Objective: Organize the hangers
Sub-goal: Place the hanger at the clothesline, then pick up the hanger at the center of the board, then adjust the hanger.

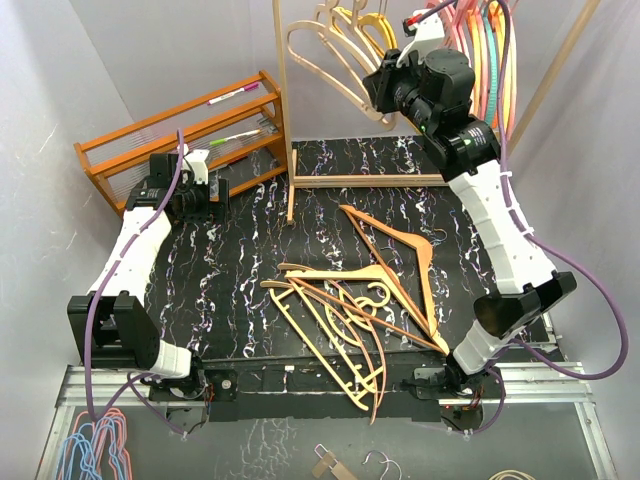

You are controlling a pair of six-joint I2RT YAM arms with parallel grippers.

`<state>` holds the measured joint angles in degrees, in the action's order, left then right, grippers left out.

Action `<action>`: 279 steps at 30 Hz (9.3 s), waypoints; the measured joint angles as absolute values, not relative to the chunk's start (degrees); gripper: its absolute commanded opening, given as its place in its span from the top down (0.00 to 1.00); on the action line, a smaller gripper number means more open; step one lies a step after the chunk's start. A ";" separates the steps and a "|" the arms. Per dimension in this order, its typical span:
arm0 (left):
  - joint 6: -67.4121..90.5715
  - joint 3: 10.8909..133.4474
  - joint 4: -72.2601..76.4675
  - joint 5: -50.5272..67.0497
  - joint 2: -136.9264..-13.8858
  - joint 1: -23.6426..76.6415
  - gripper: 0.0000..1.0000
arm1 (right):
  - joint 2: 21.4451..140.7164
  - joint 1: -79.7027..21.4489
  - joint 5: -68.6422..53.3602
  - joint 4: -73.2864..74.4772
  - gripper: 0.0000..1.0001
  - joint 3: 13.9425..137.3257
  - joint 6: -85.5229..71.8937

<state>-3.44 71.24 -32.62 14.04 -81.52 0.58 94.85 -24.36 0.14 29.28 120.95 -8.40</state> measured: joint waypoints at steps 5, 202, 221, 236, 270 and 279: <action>-3.75 71.24 -32.67 14.76 -81.52 0.58 0.03 | 94.76 -24.21 -1.34 28.14 0.58 118.83 -9.19; -2.44 120.29 -37.10 38.20 -82.39 4.43 0.03 | 51.05 -34.41 -19.29 32.62 0.92 57.39 -8.23; 58.17 87.20 29.65 85.86 -92.66 3.05 0.13 | 50.94 -35.97 -21.58 32.82 0.92 57.69 -7.35; 9.50 105.21 -31.20 63.88 -96.23 7.20 0.34 | 54.98 -36.01 -21.47 32.62 0.92 59.48 -6.44; -17.26 97.56 -45.47 54.68 -93.34 8.01 0.09 | 56.49 -36.16 -15.62 37.17 0.92 65.56 -3.55; -21.32 92.42 -46.22 36.25 -78.76 7.99 0.10 | 57.49 -36.16 -4.14 39.77 0.92 76.77 -1.78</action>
<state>-21.32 92.42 -46.22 36.25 -78.76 7.99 57.49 -36.16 -4.14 39.77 76.77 -1.78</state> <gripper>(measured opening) 0.911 0.175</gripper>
